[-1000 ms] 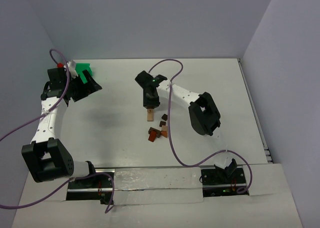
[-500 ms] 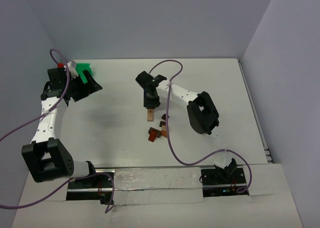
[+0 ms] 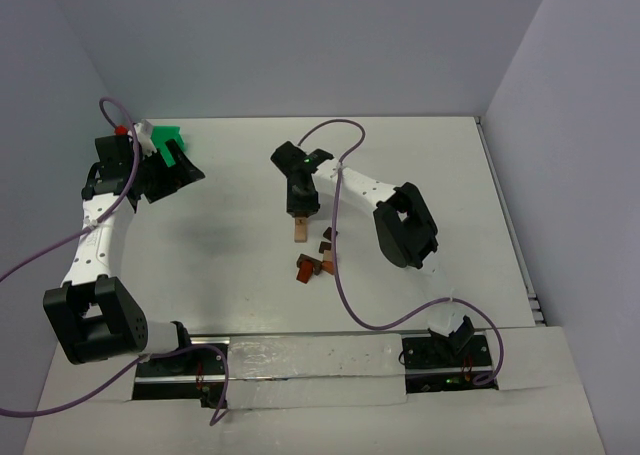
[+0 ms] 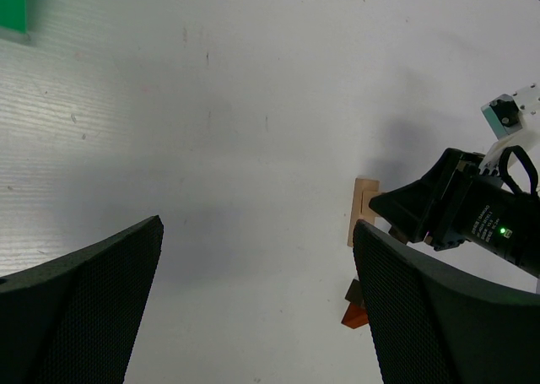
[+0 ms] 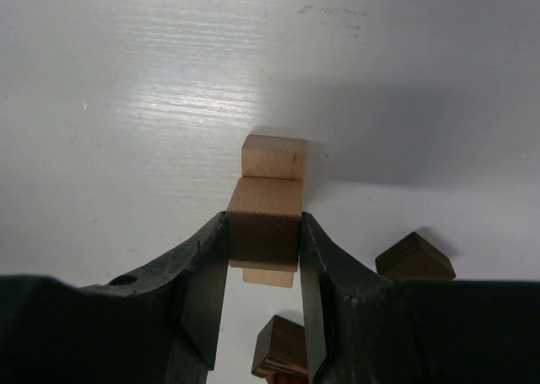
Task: Build the wood block tower
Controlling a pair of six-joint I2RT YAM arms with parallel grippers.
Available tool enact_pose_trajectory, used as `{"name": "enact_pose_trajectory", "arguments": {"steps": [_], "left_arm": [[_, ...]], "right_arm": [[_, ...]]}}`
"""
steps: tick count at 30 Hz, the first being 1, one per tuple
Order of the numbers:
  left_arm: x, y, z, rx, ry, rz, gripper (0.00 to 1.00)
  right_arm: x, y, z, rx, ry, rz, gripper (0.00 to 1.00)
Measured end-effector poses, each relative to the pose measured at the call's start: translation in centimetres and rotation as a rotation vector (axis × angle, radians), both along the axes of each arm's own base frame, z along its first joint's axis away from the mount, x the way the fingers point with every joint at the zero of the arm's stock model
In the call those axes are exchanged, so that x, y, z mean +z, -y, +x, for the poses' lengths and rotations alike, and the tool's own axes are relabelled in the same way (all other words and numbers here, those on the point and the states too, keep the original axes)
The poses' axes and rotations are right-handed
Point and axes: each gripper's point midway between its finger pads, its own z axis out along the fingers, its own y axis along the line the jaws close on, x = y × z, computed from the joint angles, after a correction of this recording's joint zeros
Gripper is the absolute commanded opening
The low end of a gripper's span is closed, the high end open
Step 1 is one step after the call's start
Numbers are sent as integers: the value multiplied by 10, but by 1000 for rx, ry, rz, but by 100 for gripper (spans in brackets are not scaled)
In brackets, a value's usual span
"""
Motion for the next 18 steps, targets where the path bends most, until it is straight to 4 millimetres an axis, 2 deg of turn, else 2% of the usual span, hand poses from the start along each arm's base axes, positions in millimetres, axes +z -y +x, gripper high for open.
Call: {"name": "enact_pose_trajectory", "arguments": {"steps": [4,11,14,18], "left_arm": [[0,0,0,-1,0,0,99],[0,0,0,-1,0,0,99],[-1,0,0,-2,-1,0,99],[-1,1,0,-11,1,-1,99]], "right_arm": [[0,-1,-1,1,-5,5,53],[0,-3,-2,0,-14,18,92],[0,-4,-3,5,-18,23,98],[0,-8,-6,18,-29,38,100]]}}
